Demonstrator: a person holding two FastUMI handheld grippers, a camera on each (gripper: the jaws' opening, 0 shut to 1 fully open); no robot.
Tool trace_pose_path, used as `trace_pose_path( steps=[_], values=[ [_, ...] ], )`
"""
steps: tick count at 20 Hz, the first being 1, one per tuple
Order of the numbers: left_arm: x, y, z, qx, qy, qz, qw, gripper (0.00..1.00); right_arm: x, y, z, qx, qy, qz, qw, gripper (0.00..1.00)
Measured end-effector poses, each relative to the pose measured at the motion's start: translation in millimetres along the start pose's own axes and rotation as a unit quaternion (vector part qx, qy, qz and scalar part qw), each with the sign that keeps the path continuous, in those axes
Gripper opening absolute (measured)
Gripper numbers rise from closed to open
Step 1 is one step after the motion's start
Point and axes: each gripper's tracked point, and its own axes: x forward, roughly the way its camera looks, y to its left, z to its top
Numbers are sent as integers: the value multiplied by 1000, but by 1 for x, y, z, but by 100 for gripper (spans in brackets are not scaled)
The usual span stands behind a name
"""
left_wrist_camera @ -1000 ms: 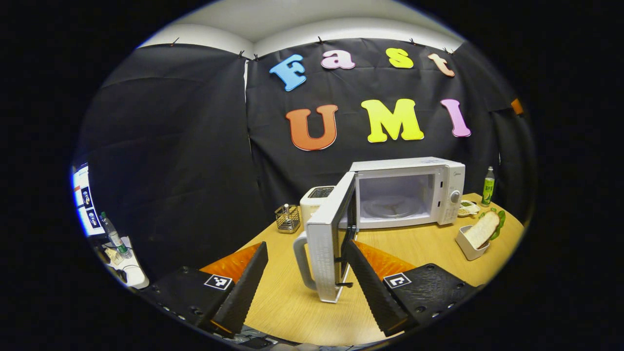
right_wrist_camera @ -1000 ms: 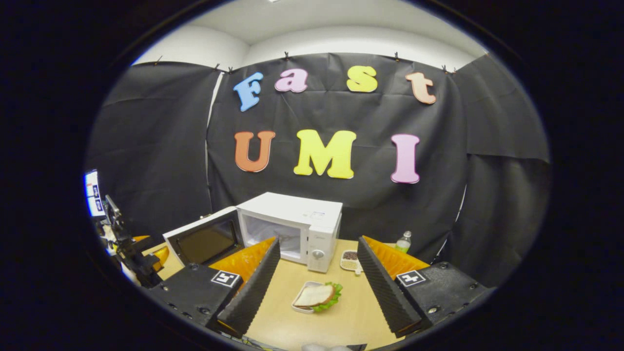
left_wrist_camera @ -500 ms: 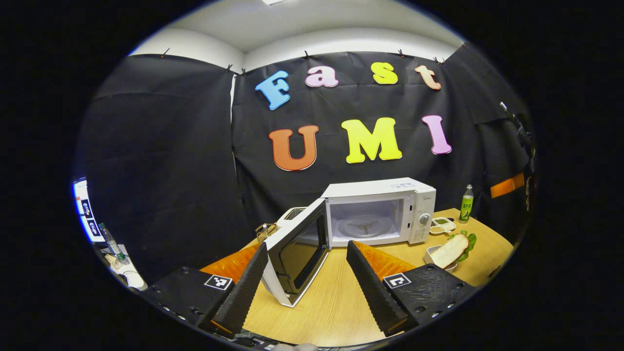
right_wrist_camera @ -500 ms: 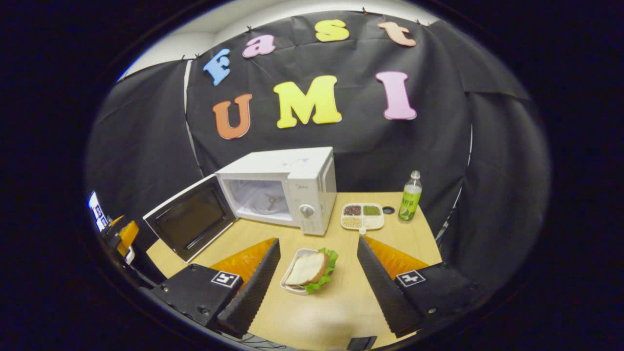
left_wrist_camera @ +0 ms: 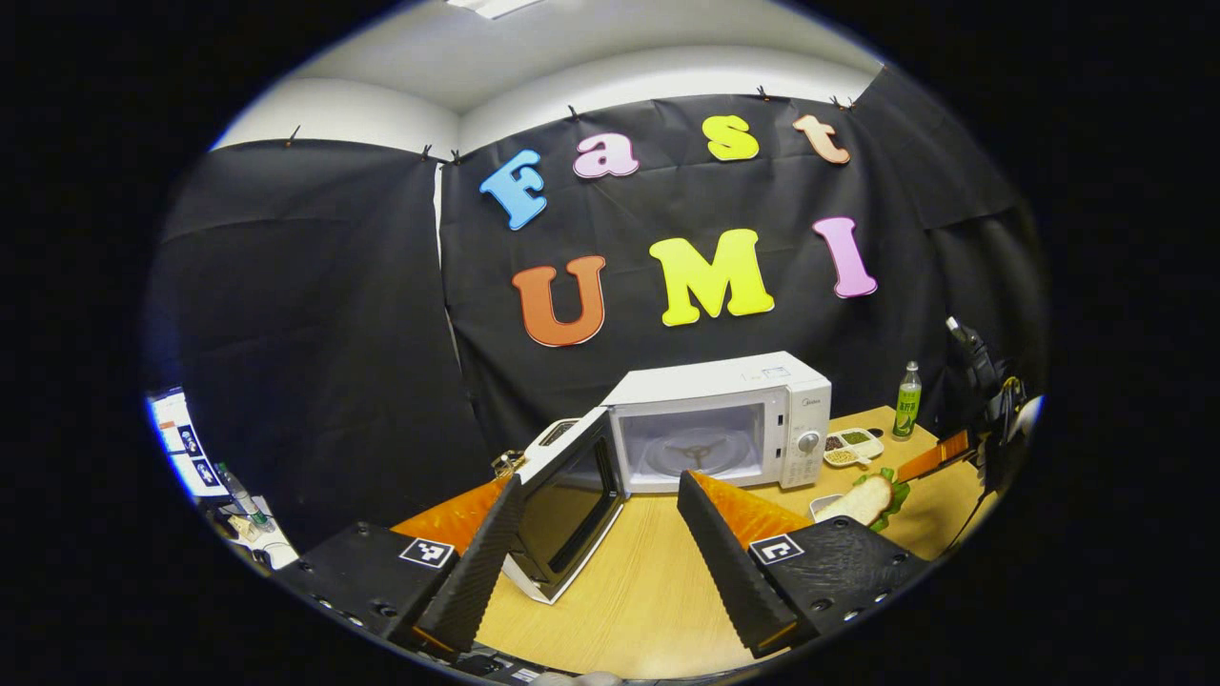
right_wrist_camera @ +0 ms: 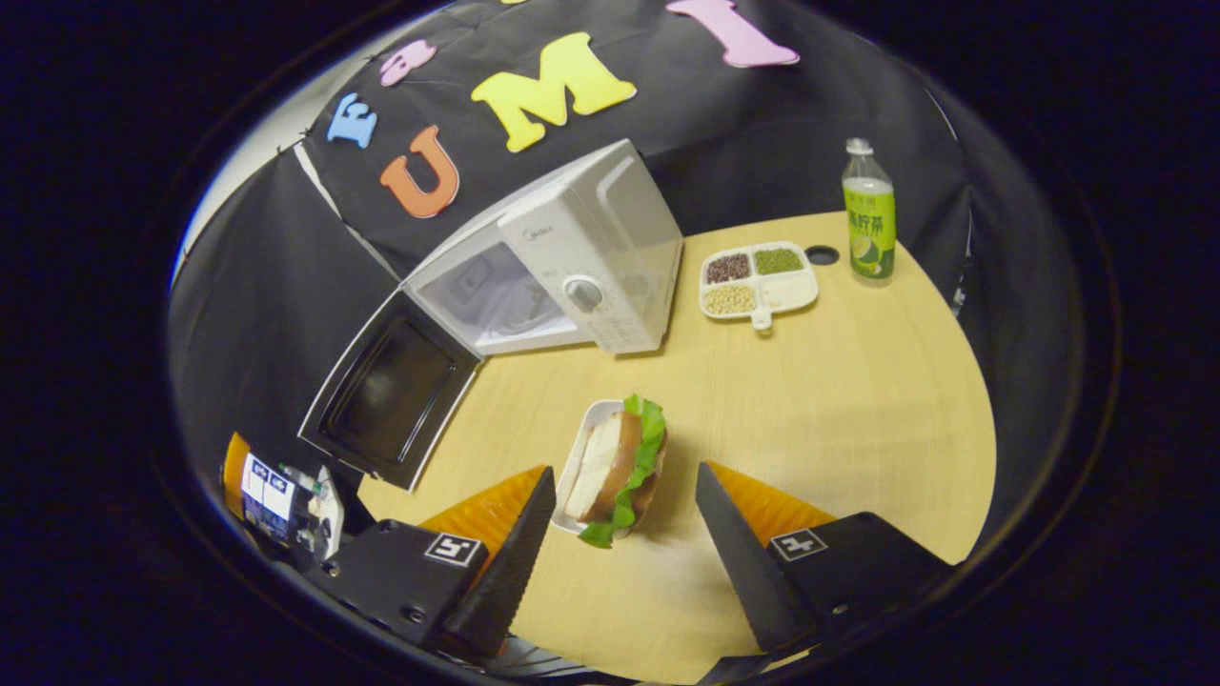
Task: Open the microwave oven with the left hand, put the food in, and close the microwave oven.
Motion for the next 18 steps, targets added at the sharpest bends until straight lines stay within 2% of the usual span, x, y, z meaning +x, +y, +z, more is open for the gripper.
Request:
trace_pose_path(
  steps=[1,2,3,4,5,6,7,8,9,10,11,12,13,14,15,16,17,18],
  values=[
    [0,-7,3,2,2,4,1000,100,7,-1,0,10,14,14,1000,83],
    [1,-10,3,3,4,7,1000,96,13,-2,0,22,29,24,999,82],
    [2,-15,4,6,6,12,1000,96,18,-4,0,35,43,35,998,92],
    [3,-18,5,8,7,14,1000,96,24,-3,0,54,59,48,996,90],
    [4,-21,6,9,9,17,1000,96,28,-2,-3,76,74,60,993,76],
    [5,-24,7,9,9,18,1000,96,32,1,-2,98,87,73,989,74],
    [6,-24,8,9,9,20,1000,96,37,1,-3,118,99,78,985,81],
    [7,-25,8,10,11,22,1000,96,39,-1,-8,134,114,81,981,78],
    [7,-26,8,10,11,22,1000,96,43,-1,-9,151,120,80,978,71],
    [9,-25,7,10,12,24,1000,96,44,-2,-12,161,127,80,975,53],
    [10,-23,7,10,12,24,1000,96,46,-2,-10,169,126,76,975,40],
    [11,-22,6,10,12,24,1000,96,48,-1,-11,170,129,78,974,34],
    [12,-21,4,10,12,24,1000,96,46,0,-12,171,130,75,974,36],
    [12,-19,1,10,12,23,1000,96,46,1,-11,169,132,73,974,34],
    [14,-18,-2,8,13,19,1000,96,43,2,-12,165,133,70,975,40],
    [15,-16,-4,6,12,17,1000,96,42,6,-12,163,130,65,976,31],
    [16,-14,-8,4,12,13,1000,96,38,9,-9,162,125,62,977,37],
    [17,-10,-10,1,11,9,1000,96,34,14,-5,162,117,61,978,29]
  ],
)
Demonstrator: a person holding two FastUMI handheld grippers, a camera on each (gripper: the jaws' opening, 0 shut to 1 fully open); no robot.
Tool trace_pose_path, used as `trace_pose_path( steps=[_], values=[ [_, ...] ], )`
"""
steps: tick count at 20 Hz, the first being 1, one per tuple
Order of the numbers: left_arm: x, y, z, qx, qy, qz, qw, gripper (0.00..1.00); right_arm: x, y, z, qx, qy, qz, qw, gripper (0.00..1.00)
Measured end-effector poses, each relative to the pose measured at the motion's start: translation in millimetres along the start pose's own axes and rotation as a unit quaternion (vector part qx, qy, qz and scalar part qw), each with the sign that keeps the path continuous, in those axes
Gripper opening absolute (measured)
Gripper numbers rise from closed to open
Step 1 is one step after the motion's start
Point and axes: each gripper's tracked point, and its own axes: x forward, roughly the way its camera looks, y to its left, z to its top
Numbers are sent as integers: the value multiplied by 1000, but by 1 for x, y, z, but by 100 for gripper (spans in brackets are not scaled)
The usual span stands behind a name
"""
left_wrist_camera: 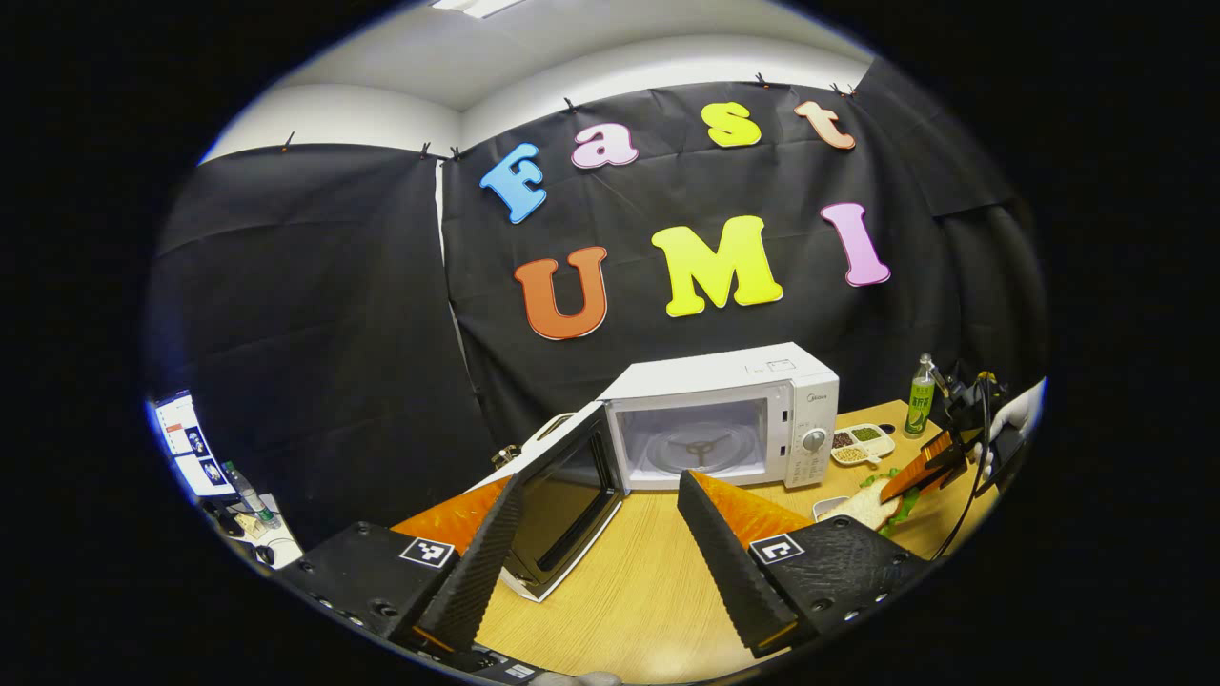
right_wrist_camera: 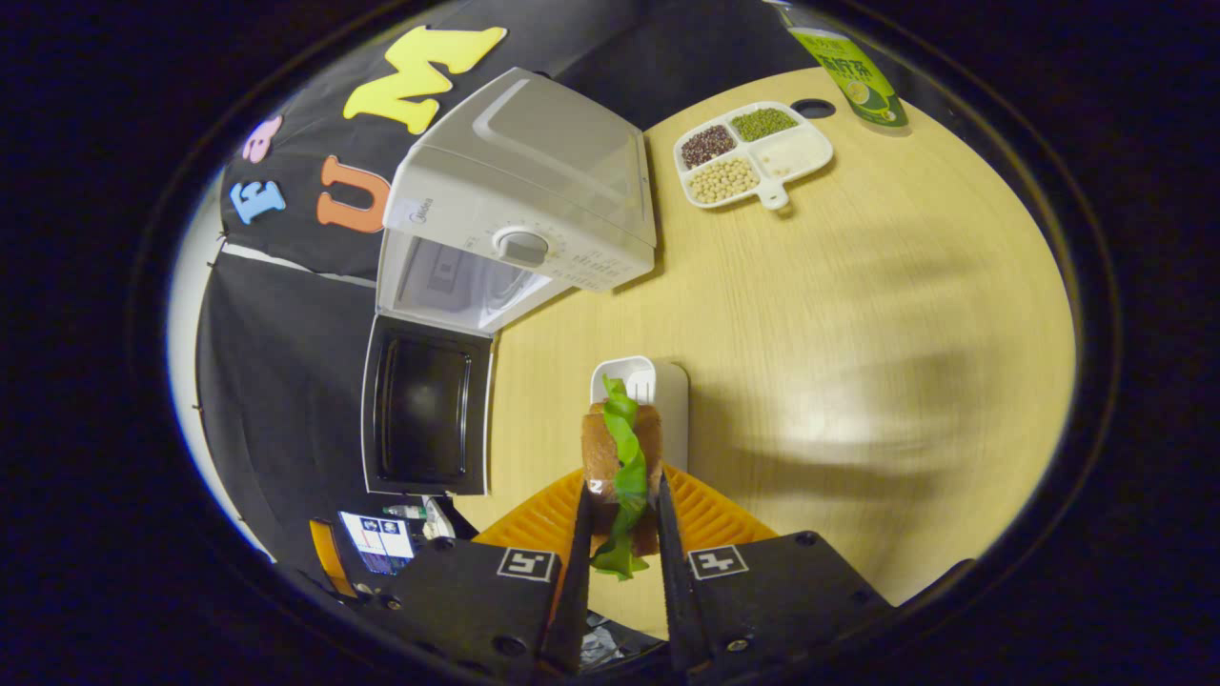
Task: Open the microwave oven with the left hand, put the food in, and close the microwave oven.
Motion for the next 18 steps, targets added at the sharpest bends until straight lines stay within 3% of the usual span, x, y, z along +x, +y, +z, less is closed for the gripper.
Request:
trace_pose_path(
  steps=[2,3,10,14,18],
  values=[
    [0,5,-5,-8,-2,-11,1000,96,-12,15,2,-5,-23,-3,1000,29],
    [1,9,-9,-8,0,-17,1000,96,-17,25,4,-5,-38,-1,999,37],
    [8,40,-21,11,-4,-55,998,96,-3,110,12,2,-141,50,989,37],
    [12,64,-32,6,-1,-64,998,96,41,149,26,13,-208,80,975,37],
    [19,94,-46,6,-2,-55,998,96,90,178,45,36,-284,105,952,37]
  ],
)
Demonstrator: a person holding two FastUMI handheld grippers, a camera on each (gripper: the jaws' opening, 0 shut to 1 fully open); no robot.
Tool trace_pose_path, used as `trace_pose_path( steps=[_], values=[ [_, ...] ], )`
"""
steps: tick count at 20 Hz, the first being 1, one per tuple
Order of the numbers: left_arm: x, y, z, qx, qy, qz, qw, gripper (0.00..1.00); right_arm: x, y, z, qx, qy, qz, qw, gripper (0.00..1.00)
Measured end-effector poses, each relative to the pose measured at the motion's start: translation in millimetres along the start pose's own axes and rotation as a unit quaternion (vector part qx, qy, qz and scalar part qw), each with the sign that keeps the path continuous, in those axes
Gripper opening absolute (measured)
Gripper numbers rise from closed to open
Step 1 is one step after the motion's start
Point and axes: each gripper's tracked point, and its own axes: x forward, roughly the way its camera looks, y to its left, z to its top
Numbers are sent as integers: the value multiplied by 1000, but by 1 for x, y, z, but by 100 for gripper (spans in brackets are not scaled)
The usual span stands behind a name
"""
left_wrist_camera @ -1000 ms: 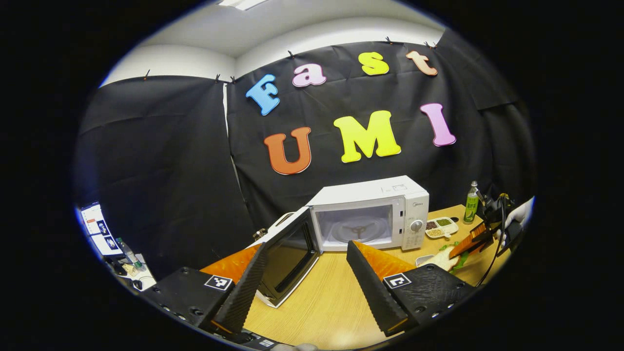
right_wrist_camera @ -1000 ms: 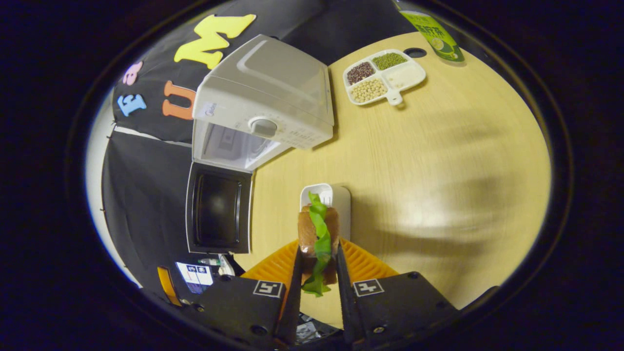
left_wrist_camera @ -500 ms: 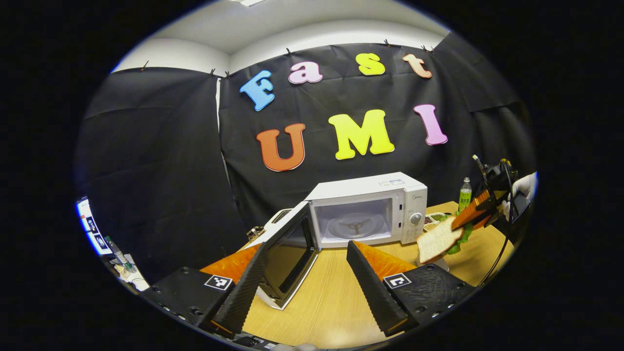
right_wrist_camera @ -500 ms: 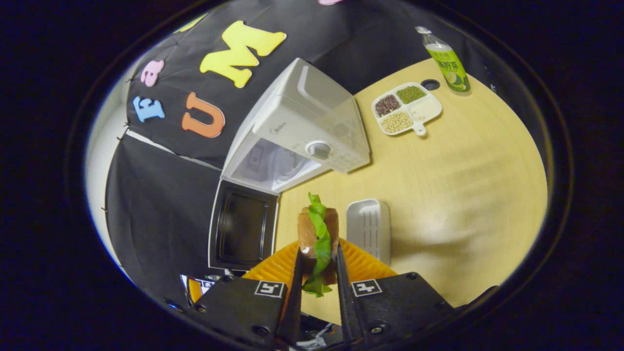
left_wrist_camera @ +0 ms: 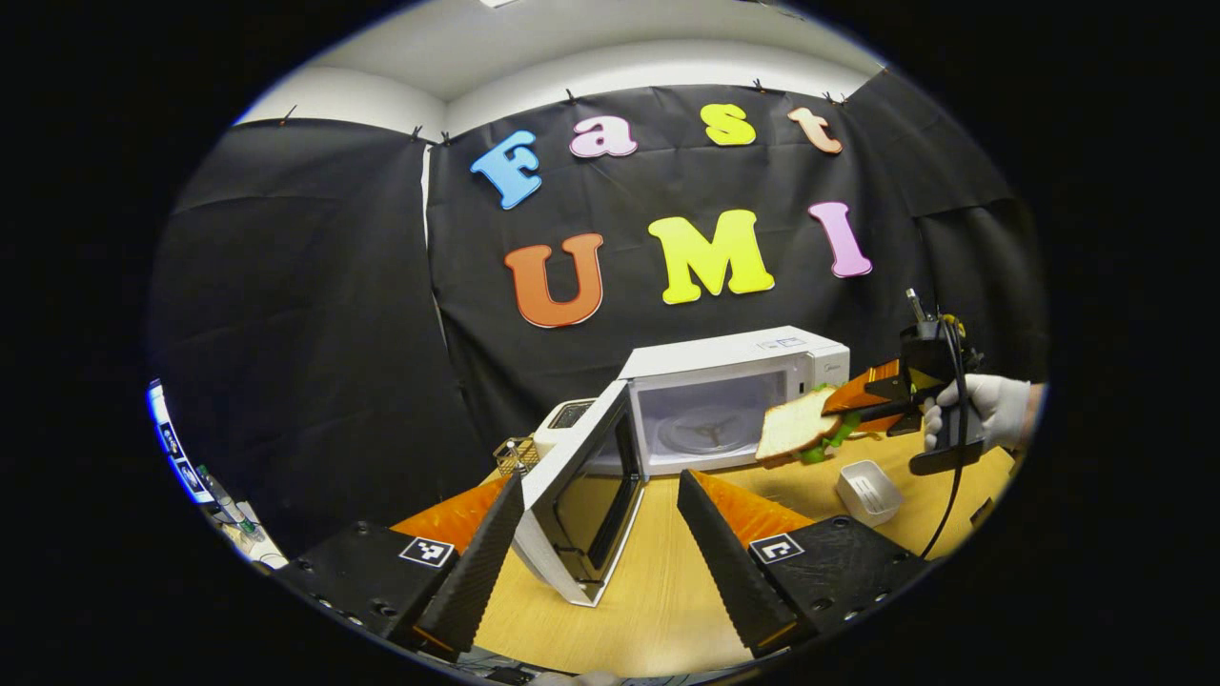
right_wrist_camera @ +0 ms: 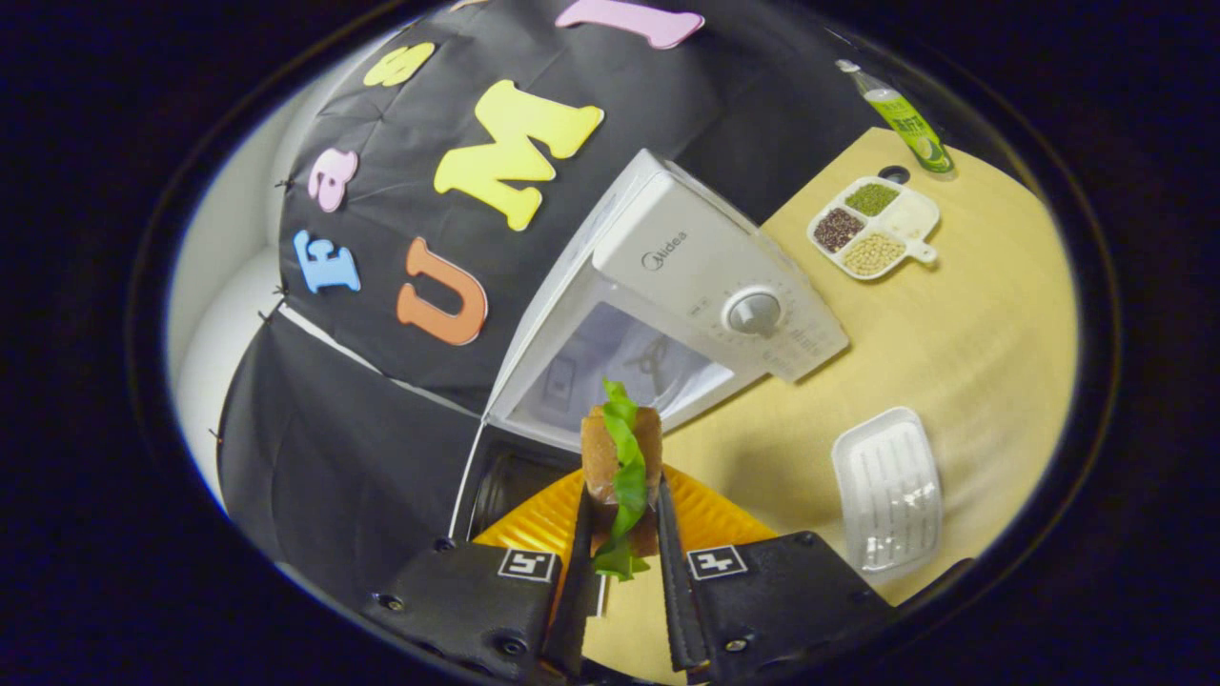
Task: Open the microwave oven with the left hand, put the food in, and close the microwave oven.
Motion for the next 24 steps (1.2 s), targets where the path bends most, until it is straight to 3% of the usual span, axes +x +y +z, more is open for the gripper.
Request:
trace_pose_path(
  steps=[4,10,17,18,19,20,24],
  values=[
    [0,26,-23,-8,10,8,1000,96,56,11,-12,31,-83,7,996,37],
    [4,66,-38,-4,12,33,999,96,131,18,-12,78,-178,-2,981,37],
    [16,79,-33,11,3,36,999,96,203,-10,9,145,-240,-30,959,36],
    [17,80,-33,11,1,35,999,96,211,-12,14,148,-247,-29,957,37],
    [18,81,-33,11,3,35,999,96,217,-13,18,141,-248,-29,958,28],
    [20,82,-36,11,6,35,999,100,221,-14,21,125,-252,-33,959,37],
    [29,82,-40,1,7,38,999,97,231,-27,20,72,-249,-68,963,41]
  ],
)
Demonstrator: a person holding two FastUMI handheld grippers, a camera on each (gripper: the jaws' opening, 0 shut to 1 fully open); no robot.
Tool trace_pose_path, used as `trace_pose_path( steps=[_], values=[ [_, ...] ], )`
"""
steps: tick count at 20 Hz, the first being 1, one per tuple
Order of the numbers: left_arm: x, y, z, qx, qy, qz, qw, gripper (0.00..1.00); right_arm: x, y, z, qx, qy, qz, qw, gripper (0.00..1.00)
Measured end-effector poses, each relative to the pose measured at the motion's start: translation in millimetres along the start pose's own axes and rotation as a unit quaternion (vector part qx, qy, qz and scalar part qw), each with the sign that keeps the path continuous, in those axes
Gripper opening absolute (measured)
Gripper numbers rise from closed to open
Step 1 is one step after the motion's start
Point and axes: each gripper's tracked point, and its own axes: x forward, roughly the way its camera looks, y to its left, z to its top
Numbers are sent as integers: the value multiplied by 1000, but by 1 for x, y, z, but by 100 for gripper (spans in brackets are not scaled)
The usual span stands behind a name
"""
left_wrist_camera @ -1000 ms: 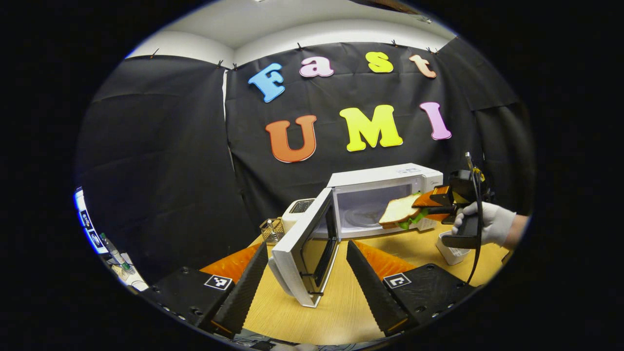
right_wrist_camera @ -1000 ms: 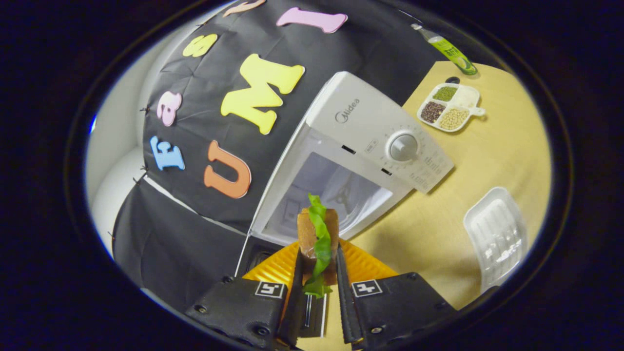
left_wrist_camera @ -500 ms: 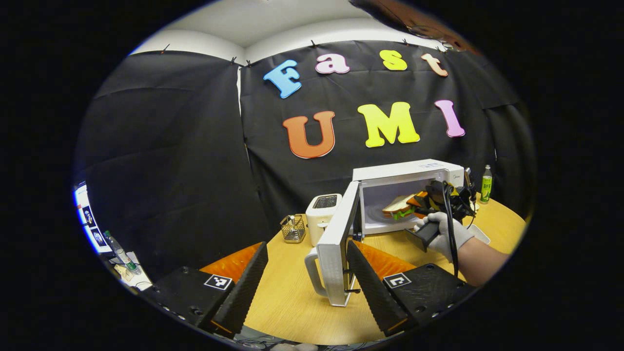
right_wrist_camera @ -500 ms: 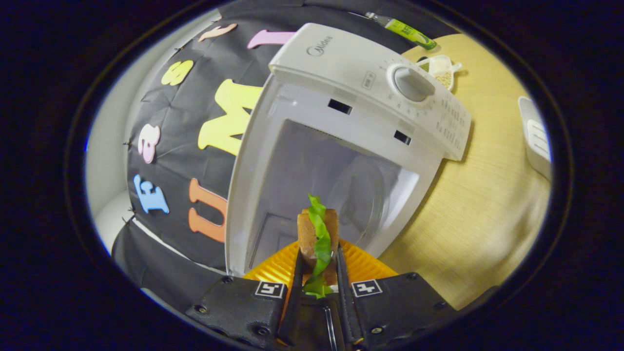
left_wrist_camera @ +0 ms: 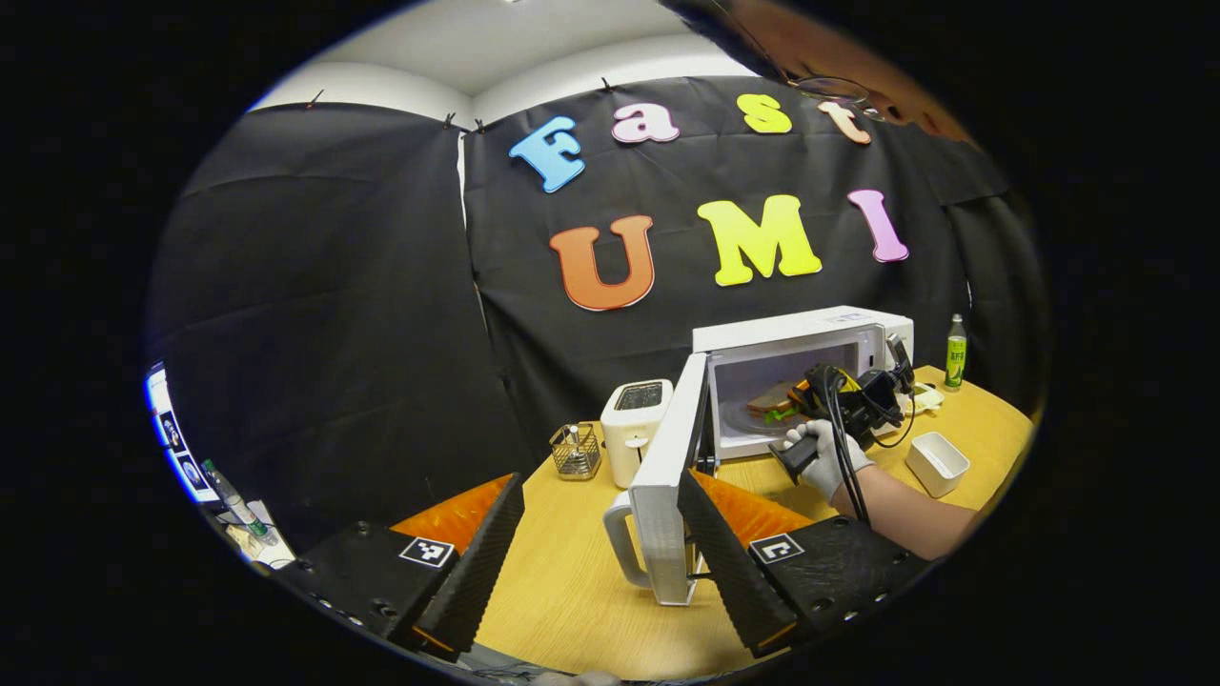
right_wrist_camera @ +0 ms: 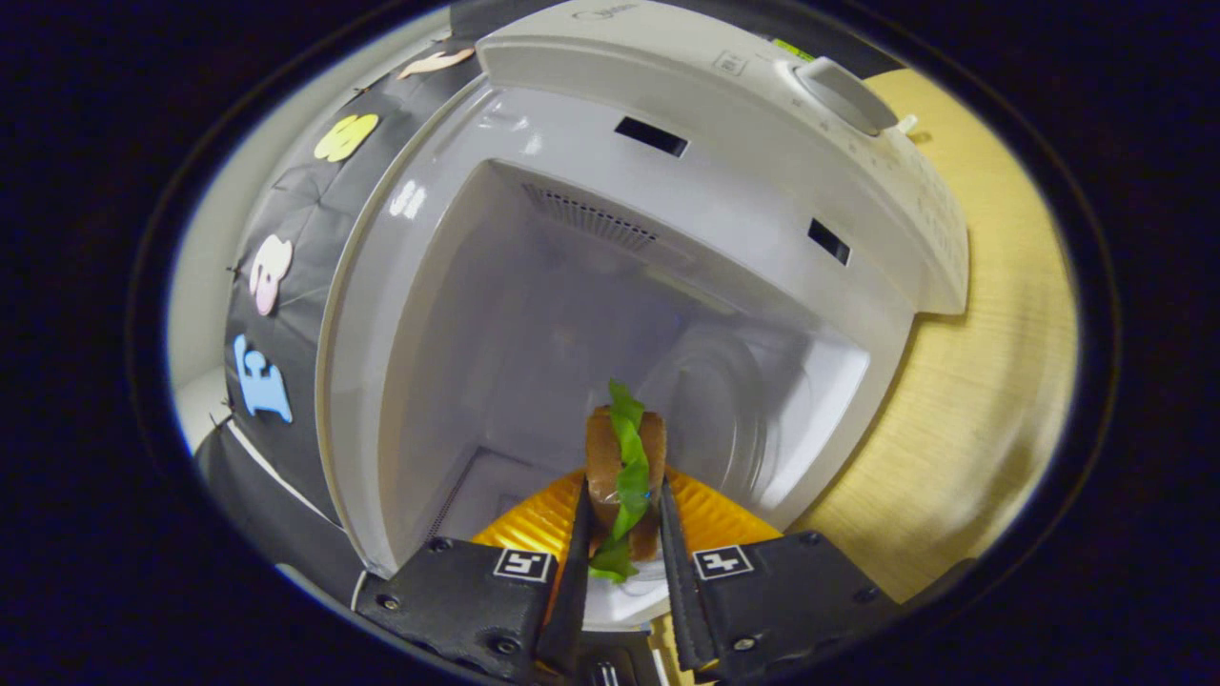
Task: Open the microwave oven with the left hand, put the food in, and close the microwave oven.
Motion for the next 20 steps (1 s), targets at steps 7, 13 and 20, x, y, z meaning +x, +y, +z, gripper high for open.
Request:
trace_pose_path(
  steps=[7,13,20],
  values=[
    [-2,3,2,6,-4,8,1000,96,-12,-27,11,-185,-16,-56,981,65],
    [-9,7,11,-5,-16,15,1000,96,-44,-30,24,-232,-9,-62,971,99],
    [-20,1,33,-15,-24,9,1000,96,-126,24,69,-358,5,-28,933,100]
  ],
)
